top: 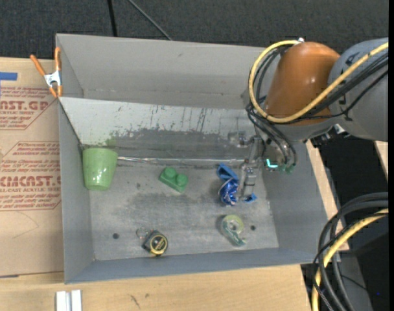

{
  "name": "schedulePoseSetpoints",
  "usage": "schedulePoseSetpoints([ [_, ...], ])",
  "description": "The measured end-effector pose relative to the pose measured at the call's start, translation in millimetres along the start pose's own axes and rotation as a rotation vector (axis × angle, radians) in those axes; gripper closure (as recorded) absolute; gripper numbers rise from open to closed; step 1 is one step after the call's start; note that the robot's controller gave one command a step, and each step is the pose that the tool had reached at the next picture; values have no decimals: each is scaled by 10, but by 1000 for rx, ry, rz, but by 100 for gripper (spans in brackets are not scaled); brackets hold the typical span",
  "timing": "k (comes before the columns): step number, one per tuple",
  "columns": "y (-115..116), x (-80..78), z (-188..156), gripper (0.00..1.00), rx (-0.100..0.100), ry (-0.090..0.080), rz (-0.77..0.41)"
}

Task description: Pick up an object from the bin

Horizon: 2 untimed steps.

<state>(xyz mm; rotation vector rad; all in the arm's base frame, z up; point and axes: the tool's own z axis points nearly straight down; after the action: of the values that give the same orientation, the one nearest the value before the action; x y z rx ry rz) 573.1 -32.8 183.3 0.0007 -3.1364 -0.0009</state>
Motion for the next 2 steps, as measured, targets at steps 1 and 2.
schedulePoseSetpoints([
  [1,-441,31,1141,0,-2,-7,229],
  [2,168,365,834,0,-3,-5,399],
])
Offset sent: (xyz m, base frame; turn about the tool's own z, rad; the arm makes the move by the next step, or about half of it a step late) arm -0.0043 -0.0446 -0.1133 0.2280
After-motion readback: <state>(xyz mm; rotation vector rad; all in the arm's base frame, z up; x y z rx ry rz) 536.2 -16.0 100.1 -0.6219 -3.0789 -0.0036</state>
